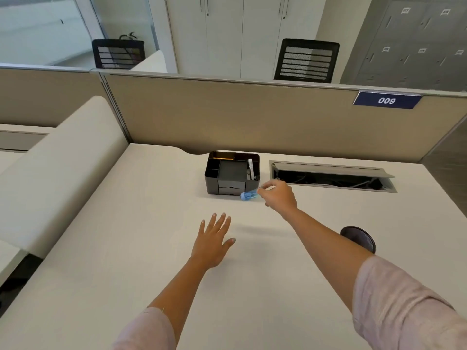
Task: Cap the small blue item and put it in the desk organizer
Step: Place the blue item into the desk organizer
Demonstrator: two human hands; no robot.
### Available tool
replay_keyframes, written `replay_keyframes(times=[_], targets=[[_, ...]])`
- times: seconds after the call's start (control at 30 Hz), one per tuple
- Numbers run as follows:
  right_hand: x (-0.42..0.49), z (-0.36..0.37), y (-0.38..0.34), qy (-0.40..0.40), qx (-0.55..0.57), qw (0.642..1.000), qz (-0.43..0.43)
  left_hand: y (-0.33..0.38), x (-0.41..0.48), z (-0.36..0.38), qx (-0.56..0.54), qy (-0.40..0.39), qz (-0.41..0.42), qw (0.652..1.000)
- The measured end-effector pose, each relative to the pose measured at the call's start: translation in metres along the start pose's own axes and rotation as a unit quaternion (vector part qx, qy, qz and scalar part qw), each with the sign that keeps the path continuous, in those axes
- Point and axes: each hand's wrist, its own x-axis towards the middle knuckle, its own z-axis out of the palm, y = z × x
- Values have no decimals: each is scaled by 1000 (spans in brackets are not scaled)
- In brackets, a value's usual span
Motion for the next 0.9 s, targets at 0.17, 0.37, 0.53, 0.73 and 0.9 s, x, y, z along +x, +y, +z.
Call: replay_keyframes(times=[0.17, 0.37, 0.53, 0.73, 0.9], targets=[[39, 24, -17, 9, -18, 1000, -11, -18, 15, 27, 7, -57, -1, 998], [72, 50, -25, 36, -14, 998, -39, -31, 21, 47, 7, -97, -16, 995], [88, 63, -29, 39, -27, 996, -72, -35, 22, 54, 14, -90, -12, 996], [105, 75, -20, 19, -140, 982, -129, -38, 24, 58, 4, -91, -15, 996], [111, 77, -14, 11, -261, 946, -191, -38, 25, 60, 6, -90, -18, 996]])
